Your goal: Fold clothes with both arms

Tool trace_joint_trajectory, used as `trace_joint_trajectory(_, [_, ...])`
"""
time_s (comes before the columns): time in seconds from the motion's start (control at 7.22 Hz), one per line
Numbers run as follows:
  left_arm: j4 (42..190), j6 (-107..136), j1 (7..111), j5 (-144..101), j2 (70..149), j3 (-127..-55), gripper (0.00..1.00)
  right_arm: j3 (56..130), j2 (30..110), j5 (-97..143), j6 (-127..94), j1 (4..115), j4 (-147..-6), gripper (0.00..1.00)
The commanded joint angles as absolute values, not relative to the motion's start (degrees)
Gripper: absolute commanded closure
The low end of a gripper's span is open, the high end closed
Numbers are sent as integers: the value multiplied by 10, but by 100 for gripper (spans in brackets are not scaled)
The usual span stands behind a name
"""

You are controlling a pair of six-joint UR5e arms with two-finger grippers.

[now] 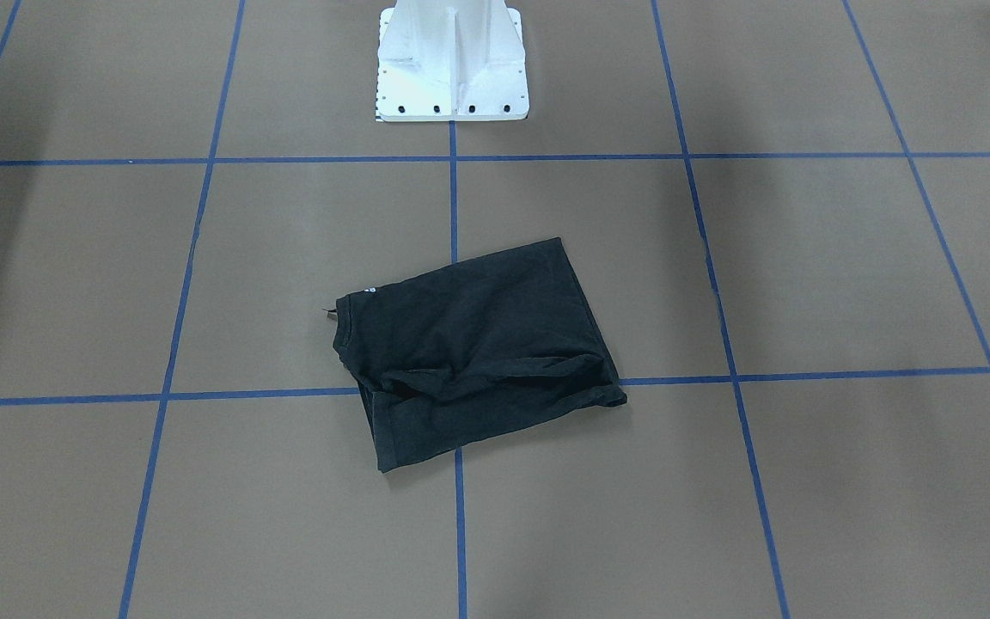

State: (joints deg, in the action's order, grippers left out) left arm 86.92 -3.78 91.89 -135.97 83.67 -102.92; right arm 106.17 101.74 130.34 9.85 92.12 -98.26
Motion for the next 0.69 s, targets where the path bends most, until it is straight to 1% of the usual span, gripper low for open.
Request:
trace_joint_trajectory(0.0, [869, -38, 918, -1360, 837, -1029, 0, 1062, 1018, 1303, 98, 921, -983, 0])
trace_joint_trajectory(0.55, [870, -38, 918, -1360, 837, -1028, 0, 1065, 1018, 1303, 98, 921, -983, 0])
